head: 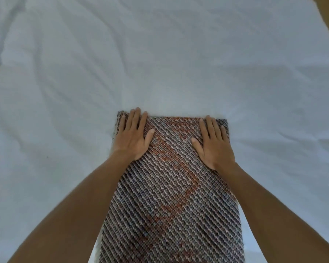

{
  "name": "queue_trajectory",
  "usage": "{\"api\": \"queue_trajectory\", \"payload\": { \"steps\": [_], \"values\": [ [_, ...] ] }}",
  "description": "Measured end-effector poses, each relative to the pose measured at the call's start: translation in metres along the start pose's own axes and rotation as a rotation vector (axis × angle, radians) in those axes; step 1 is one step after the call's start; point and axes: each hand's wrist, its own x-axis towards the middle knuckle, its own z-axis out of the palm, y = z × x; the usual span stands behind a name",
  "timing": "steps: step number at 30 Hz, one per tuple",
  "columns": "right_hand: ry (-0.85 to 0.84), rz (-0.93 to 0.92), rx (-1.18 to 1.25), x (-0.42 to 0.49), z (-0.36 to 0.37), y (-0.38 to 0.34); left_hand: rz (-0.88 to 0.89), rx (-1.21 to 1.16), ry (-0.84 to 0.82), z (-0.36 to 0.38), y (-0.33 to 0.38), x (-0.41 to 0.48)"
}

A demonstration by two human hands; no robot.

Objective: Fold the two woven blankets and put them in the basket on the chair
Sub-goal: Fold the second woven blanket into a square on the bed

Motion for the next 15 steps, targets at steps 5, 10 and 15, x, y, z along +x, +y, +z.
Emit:
{"api": "queue_trajectory", "payload": {
  "steps": [5,10,15],
  "values": [
    [-0.052,-0.007,0.006,0.01,-0.002,-0.001,-0.001,0.071,-0.024,-0.009,0.014,0.009],
    [-0.006,-0.101,-0.015,0.015,-0.032,0.013,0.124,0.128,-0.025,-0.039,0.001,0.017],
    [-0.094,-0.014,-0.072,0.025,-0.059,0.001,0.14,0.136,-0.097,-0.064,-0.004,0.018]
  ]
}}
